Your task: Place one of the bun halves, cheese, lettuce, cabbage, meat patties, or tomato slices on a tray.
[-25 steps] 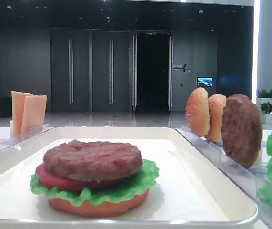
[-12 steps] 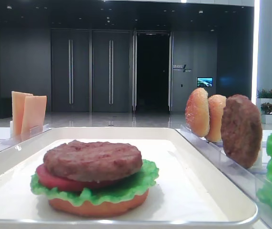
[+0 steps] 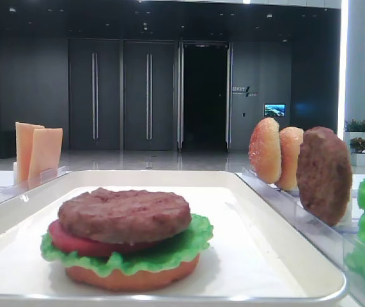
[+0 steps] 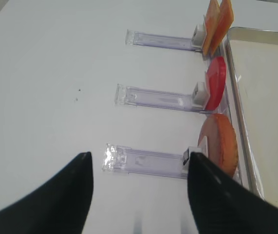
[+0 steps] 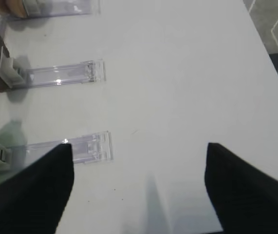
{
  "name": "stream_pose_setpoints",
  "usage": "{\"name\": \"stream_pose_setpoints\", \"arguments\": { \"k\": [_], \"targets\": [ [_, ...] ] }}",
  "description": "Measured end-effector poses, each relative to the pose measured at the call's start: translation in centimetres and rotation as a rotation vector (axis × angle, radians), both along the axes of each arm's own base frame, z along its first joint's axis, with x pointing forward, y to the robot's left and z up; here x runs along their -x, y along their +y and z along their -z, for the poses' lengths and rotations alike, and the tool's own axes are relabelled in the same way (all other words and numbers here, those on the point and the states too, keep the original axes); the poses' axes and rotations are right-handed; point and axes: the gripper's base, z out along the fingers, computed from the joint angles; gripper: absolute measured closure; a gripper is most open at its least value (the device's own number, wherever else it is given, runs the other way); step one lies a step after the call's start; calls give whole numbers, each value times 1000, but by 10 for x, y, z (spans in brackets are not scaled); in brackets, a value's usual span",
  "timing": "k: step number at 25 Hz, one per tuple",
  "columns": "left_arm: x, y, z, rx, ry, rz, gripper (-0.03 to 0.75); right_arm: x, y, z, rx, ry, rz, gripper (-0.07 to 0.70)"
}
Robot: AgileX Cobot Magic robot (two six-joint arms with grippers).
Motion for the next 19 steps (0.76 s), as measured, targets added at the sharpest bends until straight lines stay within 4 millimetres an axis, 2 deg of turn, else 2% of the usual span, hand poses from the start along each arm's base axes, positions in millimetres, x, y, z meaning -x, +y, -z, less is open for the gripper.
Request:
{"name": "stream_pose_setpoints", "arguments": {
  "k": [6,19],
  "targets": [
    [0,0,0,0,0,0,244,20,2,5,17,-146,2,76],
    [0,0,0,0,0,0,244,22,1,5,27,-158,10,77]
  ]
}}
